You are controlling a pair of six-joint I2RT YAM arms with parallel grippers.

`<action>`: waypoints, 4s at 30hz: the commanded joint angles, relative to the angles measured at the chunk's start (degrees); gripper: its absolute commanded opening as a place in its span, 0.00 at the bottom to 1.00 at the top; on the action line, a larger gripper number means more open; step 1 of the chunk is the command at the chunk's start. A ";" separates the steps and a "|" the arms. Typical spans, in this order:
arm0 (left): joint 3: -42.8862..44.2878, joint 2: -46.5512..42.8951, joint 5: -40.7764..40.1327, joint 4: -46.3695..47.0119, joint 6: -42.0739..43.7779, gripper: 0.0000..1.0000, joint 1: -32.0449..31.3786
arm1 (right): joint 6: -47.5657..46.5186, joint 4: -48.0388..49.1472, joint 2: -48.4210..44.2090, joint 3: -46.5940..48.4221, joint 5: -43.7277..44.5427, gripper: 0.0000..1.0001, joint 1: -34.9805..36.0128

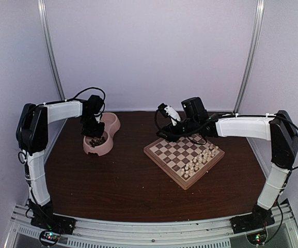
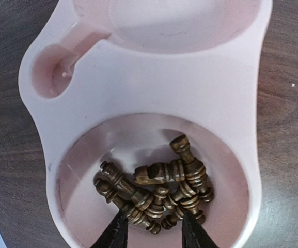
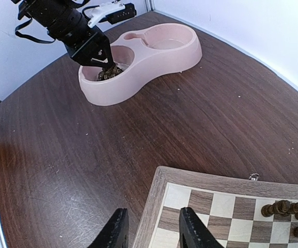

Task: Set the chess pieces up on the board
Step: Pick up the chess pile from the storage box, then pass from the left arm to the right

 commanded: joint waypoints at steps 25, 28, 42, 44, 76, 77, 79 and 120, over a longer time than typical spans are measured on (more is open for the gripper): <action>0.76 5.85 -0.48 -0.14 -11.99 0.15 1.78 | 0.42 6.01 -0.50 -2.41 -3.76 0.34 -0.03; -0.29 3.20 -0.66 0.28 -11.27 0.10 1.78 | 0.38 5.22 -0.65 -2.10 -3.90 0.34 -0.10; -4.62 -6.73 -0.77 -0.19 -9.53 0.05 1.18 | 1.29 5.40 -1.76 -2.05 -3.30 0.33 -0.06; -4.49 -7.20 -0.77 -0.36 -8.33 0.05 0.87 | 1.30 6.46 -2.28 -2.98 -3.14 0.33 -0.10; -33.83 -23.21 40.21 43.46 14.68 0.10 -0.06 | 47.73 14.74 21.24 21.93 -19.63 0.35 3.11; -33.82 -23.17 42.79 43.96 15.03 0.10 -0.04 | 48.64 15.16 22.20 22.78 -19.89 0.35 3.35; -34.03 -23.26 47.40 45.02 15.49 0.10 -0.07 | 50.47 16.21 23.60 23.79 -20.29 0.36 3.55; -31.50 -20.40 59.80 44.91 20.50 0.14 -3.80 | 60.01 25.00 27.09 22.69 -27.18 0.34 4.26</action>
